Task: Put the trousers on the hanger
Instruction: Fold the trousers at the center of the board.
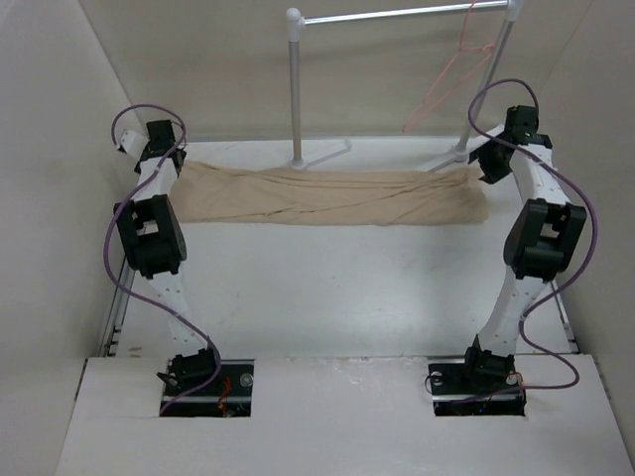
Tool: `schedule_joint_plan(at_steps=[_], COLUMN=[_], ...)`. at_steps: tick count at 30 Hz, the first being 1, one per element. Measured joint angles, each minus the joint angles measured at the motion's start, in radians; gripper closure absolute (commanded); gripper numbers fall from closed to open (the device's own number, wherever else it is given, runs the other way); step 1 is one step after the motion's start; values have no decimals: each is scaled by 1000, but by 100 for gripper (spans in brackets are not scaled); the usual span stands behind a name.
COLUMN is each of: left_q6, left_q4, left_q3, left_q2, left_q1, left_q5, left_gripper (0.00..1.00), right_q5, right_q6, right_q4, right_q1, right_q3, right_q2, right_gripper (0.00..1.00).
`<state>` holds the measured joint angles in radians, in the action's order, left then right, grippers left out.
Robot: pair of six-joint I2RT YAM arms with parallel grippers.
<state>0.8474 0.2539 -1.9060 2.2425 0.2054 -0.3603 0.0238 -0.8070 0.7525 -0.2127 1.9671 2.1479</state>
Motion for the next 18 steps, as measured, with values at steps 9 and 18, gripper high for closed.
schedule_joint_plan(at_steps=[9,18], left_q6=[136,209], left_q4=[-87,-151], left_q3=[624,772], left_q2=[-417,-401], left_q1=[72,92], left_q5=[109,230], left_gripper=[42,39], right_q5=[-10,-45], right_q6=[-19,-82], right_q4=[-217,-330], right_q1=[51,27], right_q3=[-519,-758], right_q2=[-456,-503], right_gripper=[76,41])
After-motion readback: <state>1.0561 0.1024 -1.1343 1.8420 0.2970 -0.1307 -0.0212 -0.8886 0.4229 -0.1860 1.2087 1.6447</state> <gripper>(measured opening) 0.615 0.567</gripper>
